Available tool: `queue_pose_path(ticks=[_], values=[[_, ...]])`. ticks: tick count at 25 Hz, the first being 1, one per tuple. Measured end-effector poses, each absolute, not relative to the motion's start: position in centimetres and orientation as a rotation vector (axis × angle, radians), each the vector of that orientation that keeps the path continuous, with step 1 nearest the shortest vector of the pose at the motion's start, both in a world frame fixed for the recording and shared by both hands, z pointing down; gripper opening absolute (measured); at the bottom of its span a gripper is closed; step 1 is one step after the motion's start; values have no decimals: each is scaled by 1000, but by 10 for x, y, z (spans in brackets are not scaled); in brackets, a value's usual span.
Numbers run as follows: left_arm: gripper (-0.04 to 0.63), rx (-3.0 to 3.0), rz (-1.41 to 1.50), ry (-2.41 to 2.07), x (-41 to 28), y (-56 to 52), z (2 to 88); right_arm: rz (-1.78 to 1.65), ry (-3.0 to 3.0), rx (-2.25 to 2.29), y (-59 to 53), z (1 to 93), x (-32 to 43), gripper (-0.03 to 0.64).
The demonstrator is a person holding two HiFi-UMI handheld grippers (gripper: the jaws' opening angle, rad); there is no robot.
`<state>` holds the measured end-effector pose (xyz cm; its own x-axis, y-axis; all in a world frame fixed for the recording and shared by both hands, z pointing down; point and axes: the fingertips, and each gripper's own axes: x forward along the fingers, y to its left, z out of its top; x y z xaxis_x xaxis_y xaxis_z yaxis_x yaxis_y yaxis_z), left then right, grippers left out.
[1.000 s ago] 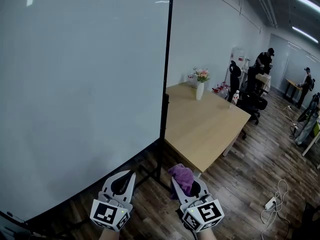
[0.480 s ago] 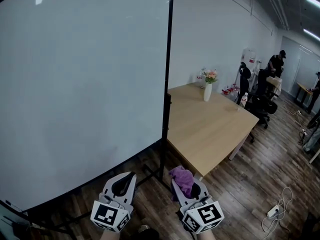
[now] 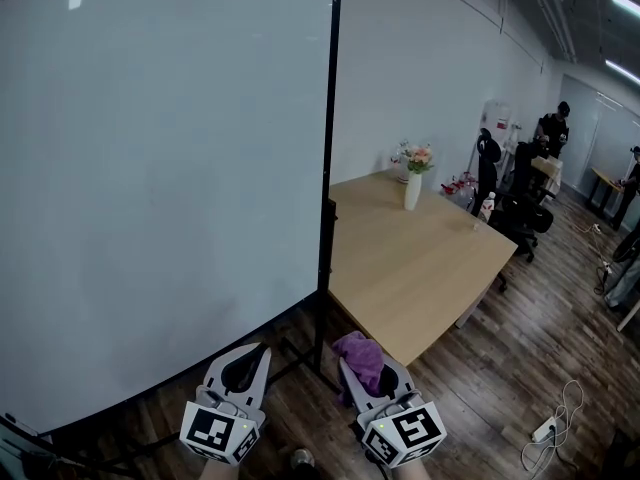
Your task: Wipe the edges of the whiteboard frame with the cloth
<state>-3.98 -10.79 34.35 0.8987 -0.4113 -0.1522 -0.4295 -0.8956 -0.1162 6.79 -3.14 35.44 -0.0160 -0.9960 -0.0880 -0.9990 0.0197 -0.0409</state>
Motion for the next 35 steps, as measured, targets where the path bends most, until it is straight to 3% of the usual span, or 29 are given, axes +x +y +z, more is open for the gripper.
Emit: queue_pose_path(ticks=[35], values=[[17, -2841, 197, 691, 52, -226, 325, 122, 2268, -1995, -173, 337, 147, 116]])
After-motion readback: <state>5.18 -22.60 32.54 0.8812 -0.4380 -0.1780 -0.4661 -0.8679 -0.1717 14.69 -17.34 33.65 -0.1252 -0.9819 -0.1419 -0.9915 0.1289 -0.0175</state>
